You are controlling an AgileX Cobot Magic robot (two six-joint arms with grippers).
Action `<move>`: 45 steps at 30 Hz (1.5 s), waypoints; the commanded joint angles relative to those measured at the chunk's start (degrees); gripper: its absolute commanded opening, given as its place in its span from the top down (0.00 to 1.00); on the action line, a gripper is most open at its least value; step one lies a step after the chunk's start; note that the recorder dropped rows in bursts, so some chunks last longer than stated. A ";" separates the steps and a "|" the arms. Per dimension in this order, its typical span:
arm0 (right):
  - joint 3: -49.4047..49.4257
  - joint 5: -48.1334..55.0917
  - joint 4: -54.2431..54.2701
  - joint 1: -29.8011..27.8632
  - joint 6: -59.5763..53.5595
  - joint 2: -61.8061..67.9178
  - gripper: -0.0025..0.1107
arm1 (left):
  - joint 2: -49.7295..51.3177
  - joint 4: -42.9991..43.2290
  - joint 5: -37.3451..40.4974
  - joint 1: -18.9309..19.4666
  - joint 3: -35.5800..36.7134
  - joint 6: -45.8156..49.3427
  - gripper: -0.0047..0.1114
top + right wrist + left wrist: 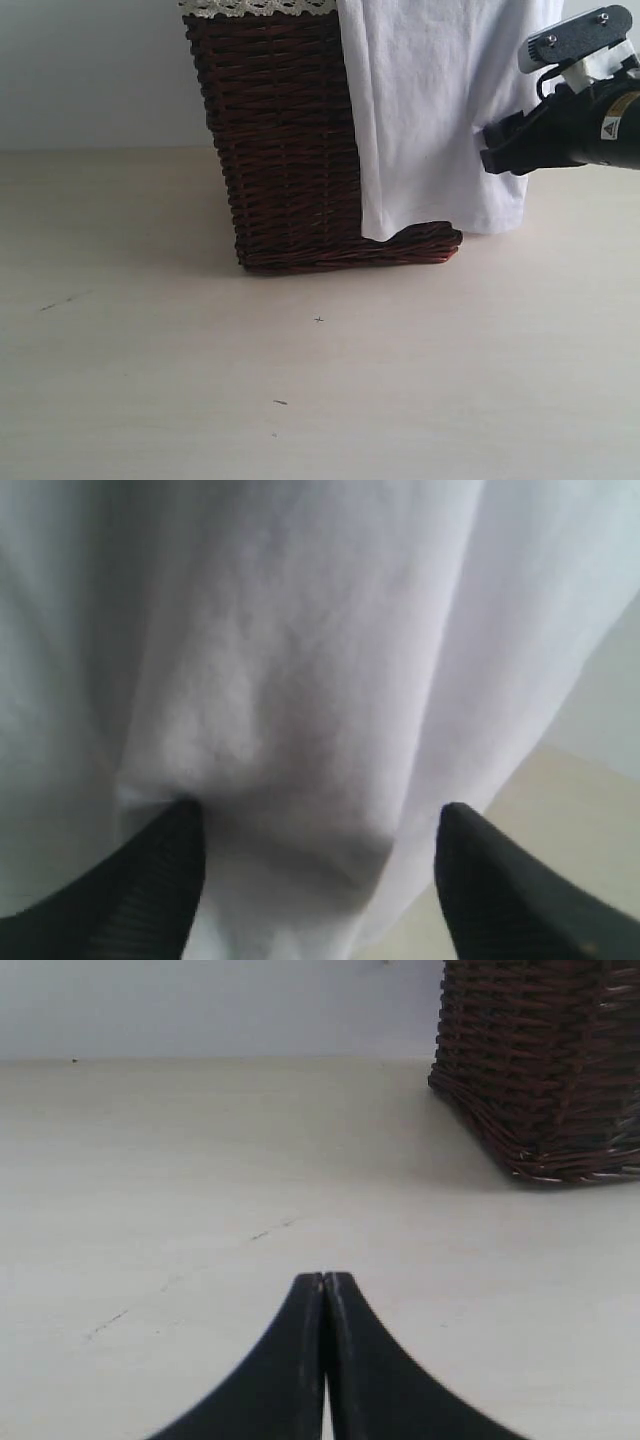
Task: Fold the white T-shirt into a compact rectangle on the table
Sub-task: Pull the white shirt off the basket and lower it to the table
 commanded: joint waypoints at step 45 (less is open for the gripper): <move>-43.90 -36.39 1.63 0.09 2.88 -15.18 0.98 | -0.31 -0.50 -0.64 -0.33 0.00 -0.35 0.96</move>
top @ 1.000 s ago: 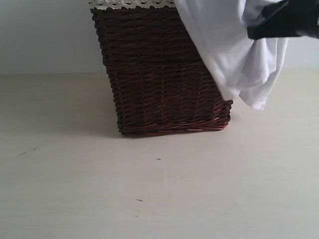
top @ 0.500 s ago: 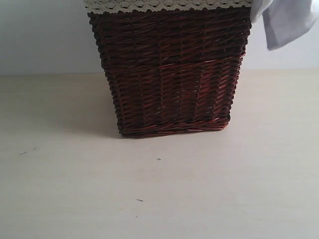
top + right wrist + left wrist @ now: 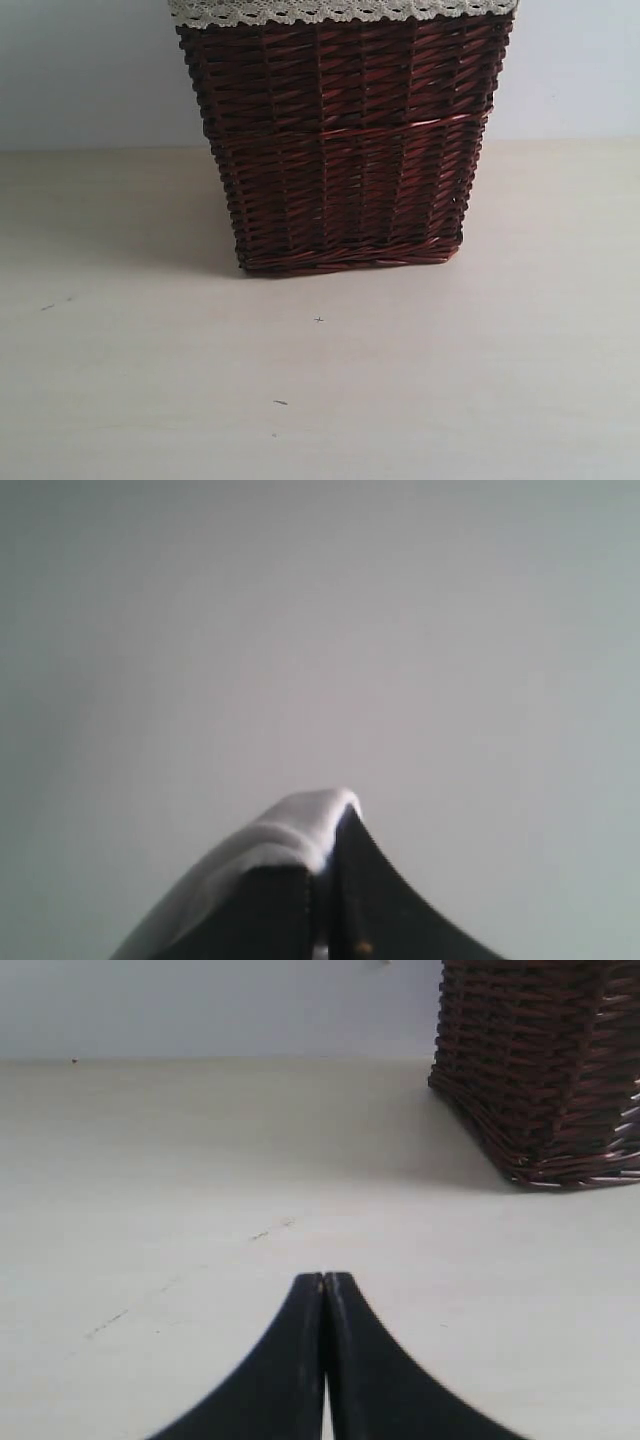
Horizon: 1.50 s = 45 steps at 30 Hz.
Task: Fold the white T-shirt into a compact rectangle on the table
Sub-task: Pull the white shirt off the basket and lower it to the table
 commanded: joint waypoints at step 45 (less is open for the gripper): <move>25.28 97.22 66.78 1.57 -88.55 -2.62 0.98 | -0.31 -0.50 -0.64 -0.33 0.00 -0.35 0.96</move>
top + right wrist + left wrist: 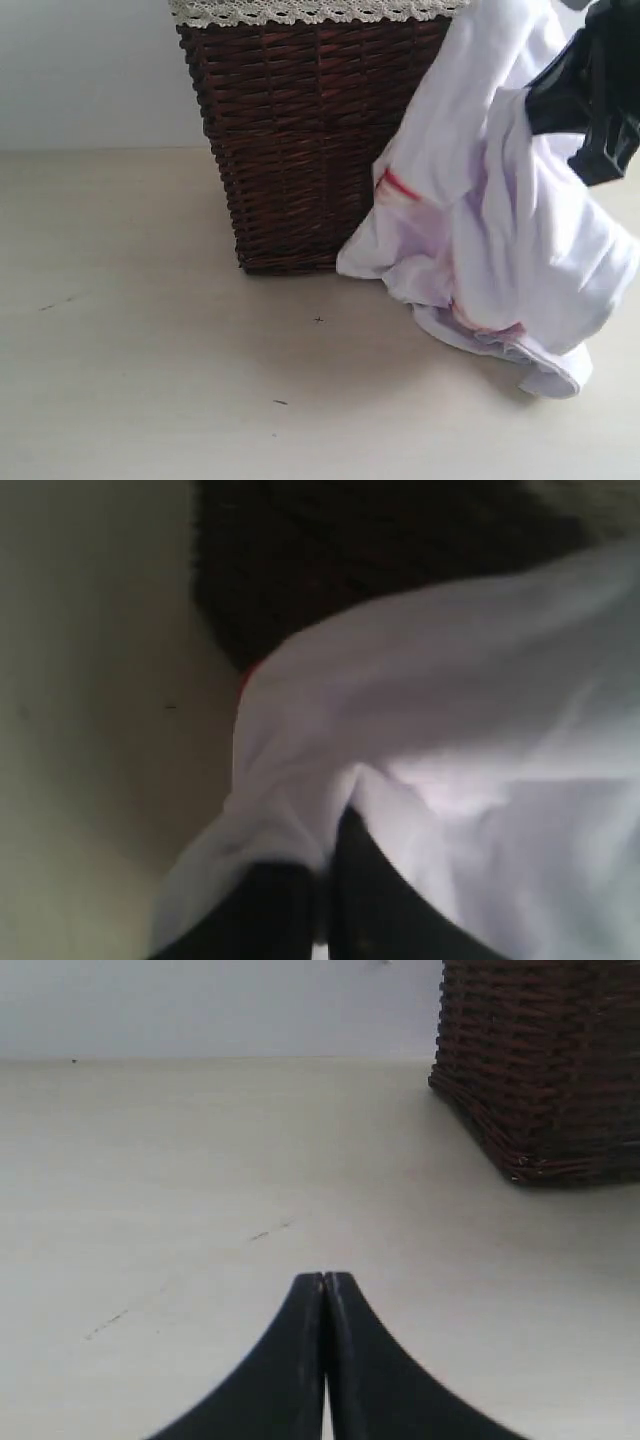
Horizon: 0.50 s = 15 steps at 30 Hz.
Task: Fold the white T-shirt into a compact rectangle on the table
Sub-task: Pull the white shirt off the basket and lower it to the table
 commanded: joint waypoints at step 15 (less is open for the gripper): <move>-5.88 -3.19 31.75 19.71 -24.56 5.84 0.98 | -0.31 -0.50 -0.64 -0.33 0.00 -0.35 0.96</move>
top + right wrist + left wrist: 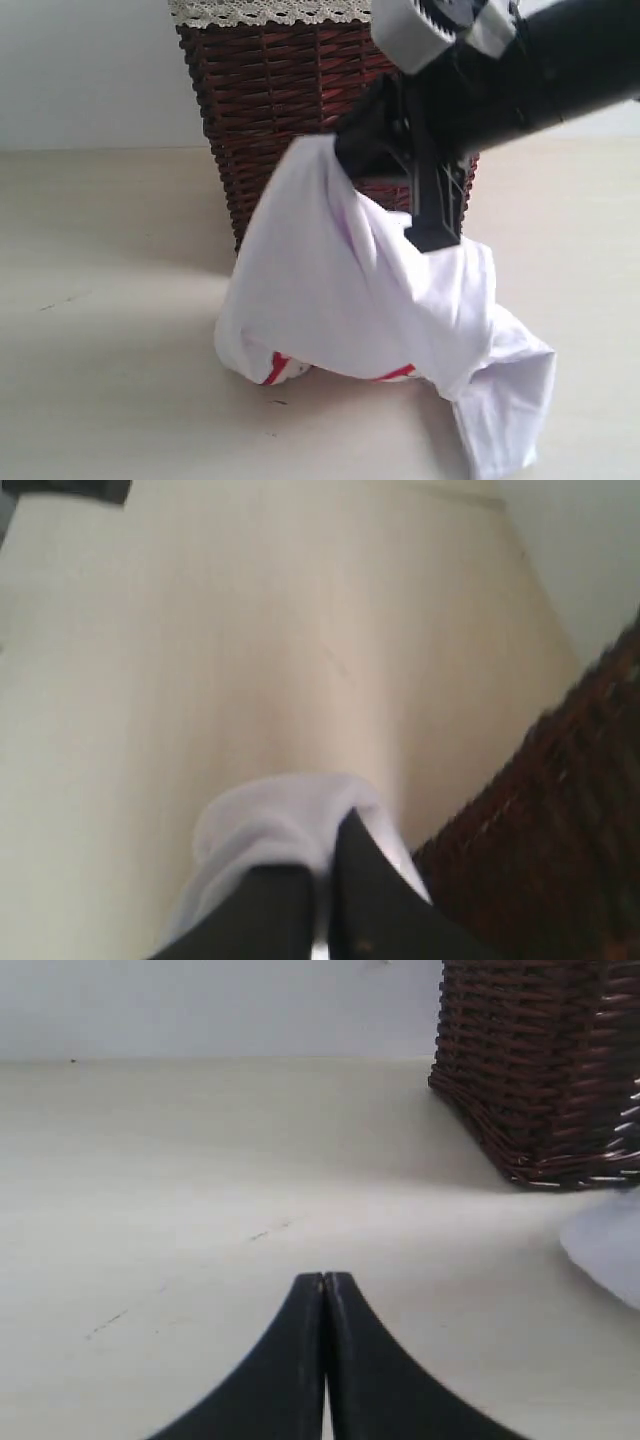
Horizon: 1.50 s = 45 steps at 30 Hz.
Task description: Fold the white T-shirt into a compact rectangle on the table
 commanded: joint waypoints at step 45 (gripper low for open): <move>3.95 8.69 -84.80 -20.47 44.52 6.81 0.80 | -0.31 -0.50 -0.64 -0.33 0.00 -0.35 0.96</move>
